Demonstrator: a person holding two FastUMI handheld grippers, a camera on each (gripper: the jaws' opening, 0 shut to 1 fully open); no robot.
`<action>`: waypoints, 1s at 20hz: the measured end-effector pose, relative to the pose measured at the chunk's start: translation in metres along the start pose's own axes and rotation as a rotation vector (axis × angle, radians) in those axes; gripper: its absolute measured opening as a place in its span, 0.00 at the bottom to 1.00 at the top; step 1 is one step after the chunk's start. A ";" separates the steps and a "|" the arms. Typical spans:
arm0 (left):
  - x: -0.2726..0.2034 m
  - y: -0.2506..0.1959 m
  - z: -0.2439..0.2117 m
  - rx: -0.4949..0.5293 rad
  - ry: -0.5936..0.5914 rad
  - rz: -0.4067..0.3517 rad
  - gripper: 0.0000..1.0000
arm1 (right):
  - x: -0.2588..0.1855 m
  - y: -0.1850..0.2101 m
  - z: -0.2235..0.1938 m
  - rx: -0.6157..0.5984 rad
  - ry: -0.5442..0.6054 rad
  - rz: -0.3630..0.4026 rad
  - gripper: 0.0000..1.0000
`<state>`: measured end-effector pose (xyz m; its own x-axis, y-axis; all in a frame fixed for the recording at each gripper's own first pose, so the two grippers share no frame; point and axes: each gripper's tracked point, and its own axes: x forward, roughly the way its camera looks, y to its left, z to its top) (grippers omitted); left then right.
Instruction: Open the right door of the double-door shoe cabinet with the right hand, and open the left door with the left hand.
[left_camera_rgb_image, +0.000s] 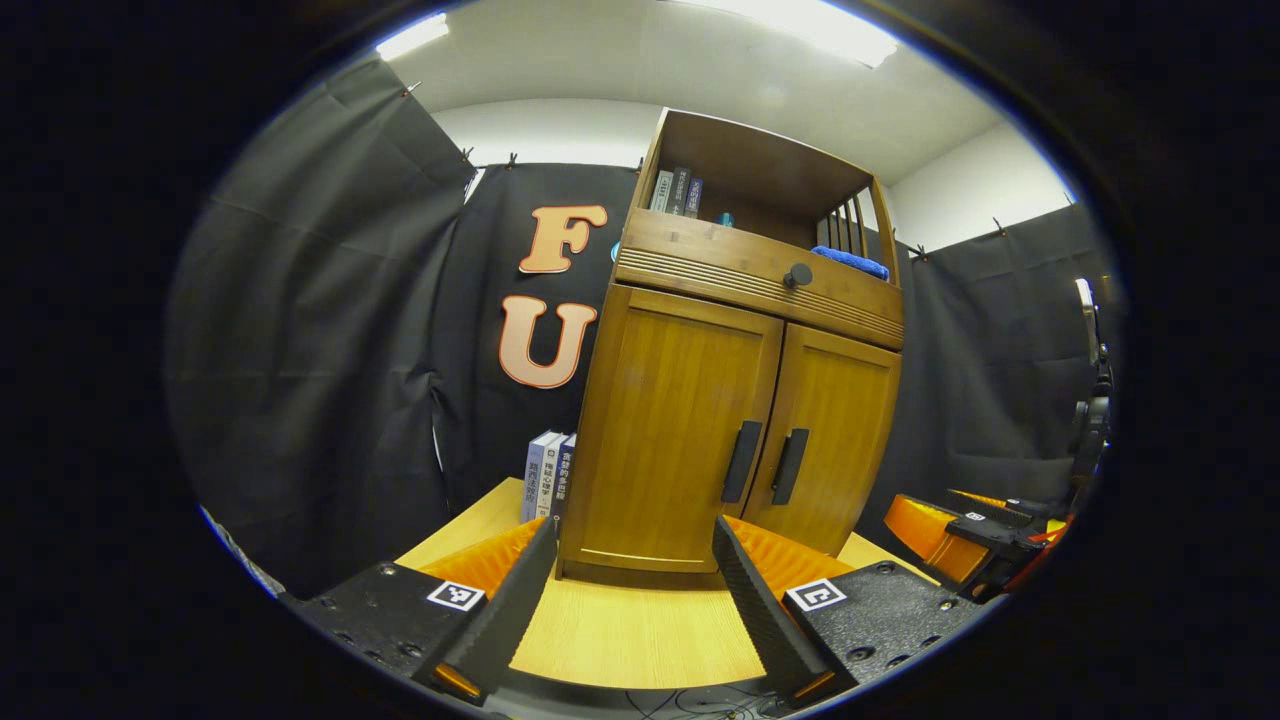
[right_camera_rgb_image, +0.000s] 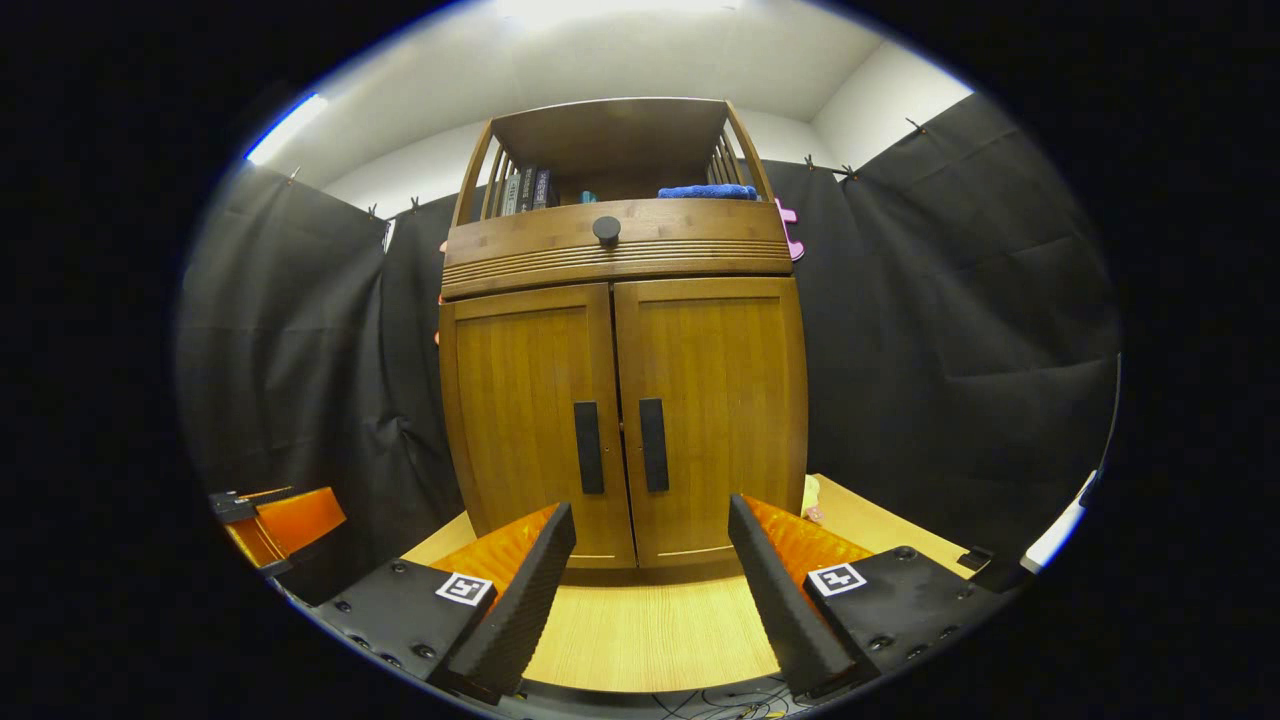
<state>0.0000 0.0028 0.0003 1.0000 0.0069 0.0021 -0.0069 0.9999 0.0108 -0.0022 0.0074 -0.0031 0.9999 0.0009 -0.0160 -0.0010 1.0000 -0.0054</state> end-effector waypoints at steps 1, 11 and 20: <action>0.000 0.000 0.000 0.001 -0.001 0.000 0.95 | 0.000 0.000 0.000 -0.001 0.001 0.000 0.99; -0.002 0.001 -0.002 0.000 0.015 -0.010 0.92 | 0.022 -0.001 0.006 -0.023 -0.021 -0.018 0.99; -0.001 0.006 -0.001 -0.001 0.022 0.039 0.95 | 0.116 0.004 -0.002 -0.027 0.006 -0.032 0.99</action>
<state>-0.0012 0.0092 -0.0002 0.9988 0.0461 -0.0191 -0.0459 0.9989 0.0101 0.1141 0.0112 -0.0073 0.9993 -0.0317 -0.0217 0.0310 0.9990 -0.0328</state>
